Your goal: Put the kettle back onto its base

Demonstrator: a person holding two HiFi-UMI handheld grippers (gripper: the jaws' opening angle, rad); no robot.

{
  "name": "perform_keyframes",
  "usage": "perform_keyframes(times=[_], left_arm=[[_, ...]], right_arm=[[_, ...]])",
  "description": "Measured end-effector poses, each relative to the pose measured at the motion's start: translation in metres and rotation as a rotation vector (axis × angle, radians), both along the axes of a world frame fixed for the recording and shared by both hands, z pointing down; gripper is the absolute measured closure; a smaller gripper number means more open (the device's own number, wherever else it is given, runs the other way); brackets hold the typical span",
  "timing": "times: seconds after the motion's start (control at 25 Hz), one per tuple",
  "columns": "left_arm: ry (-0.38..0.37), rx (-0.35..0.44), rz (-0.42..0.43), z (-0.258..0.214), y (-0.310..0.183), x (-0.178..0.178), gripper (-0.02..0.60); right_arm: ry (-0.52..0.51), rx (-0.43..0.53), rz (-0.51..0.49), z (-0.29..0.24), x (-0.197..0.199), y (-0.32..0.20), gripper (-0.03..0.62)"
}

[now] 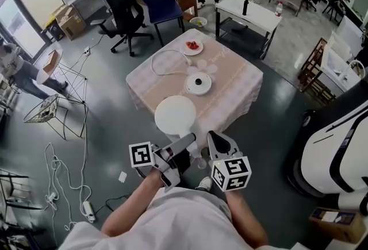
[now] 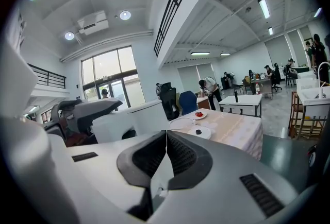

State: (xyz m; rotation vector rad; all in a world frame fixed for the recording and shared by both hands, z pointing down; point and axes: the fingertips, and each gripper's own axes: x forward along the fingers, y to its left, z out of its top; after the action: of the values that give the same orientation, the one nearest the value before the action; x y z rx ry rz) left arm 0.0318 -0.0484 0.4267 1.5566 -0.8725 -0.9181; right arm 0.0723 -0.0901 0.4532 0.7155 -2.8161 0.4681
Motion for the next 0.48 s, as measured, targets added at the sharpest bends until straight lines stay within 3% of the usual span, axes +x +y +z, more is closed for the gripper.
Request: perform_keyframes(times=[0.48], left_arm=[[0.016, -0.007, 0.05, 0.013, -0.04, -0.018, 0.37]], right_arm=[[0.028, -0.001, 0.043, 0.009, -0.015, -0.034, 0.588]])
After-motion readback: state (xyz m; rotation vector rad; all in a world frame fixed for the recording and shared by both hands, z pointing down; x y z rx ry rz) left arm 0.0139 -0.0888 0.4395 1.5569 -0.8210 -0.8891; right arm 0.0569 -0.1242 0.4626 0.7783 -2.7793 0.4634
